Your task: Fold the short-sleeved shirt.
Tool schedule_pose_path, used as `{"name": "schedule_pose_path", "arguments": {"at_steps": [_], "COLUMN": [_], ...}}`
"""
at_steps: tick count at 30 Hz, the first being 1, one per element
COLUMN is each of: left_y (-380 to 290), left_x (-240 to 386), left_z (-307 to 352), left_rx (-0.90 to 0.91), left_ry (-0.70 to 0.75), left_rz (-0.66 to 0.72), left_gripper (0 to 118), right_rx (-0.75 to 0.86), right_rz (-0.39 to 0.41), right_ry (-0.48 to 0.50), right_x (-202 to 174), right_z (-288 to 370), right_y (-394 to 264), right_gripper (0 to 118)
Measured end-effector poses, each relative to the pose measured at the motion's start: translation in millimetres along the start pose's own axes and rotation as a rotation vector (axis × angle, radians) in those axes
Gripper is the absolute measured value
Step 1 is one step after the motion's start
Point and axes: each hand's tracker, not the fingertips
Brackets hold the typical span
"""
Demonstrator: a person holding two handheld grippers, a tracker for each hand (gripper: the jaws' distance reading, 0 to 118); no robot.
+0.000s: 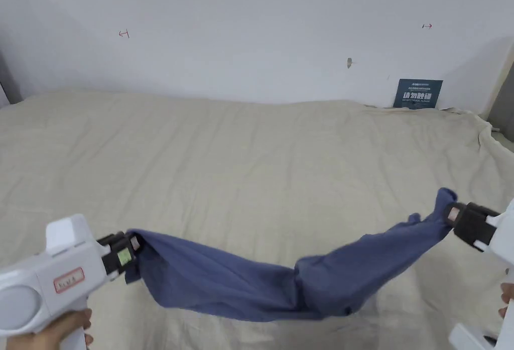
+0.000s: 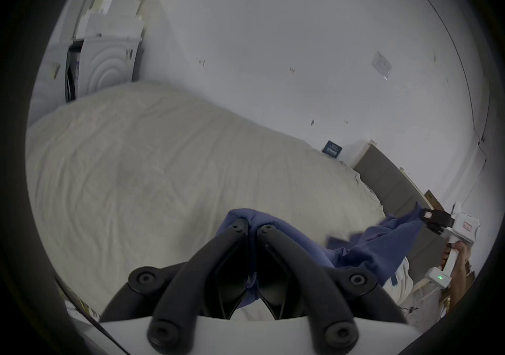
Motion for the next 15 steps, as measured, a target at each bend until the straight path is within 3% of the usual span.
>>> {"name": "schedule_pose_path", "arguments": {"at_steps": [15], "left_y": [158], "left_x": [66], "left_z": [-44], "left_rx": [0.131], "left_ry": [0.015], "left_rz": [-0.158], "left_gripper": [2], "right_rx": [0.189], "right_rz": [0.093], "right_ry": [-0.044], "right_x": [-25], "right_z": [-24], "right_y": [123], "right_gripper": [3]}}
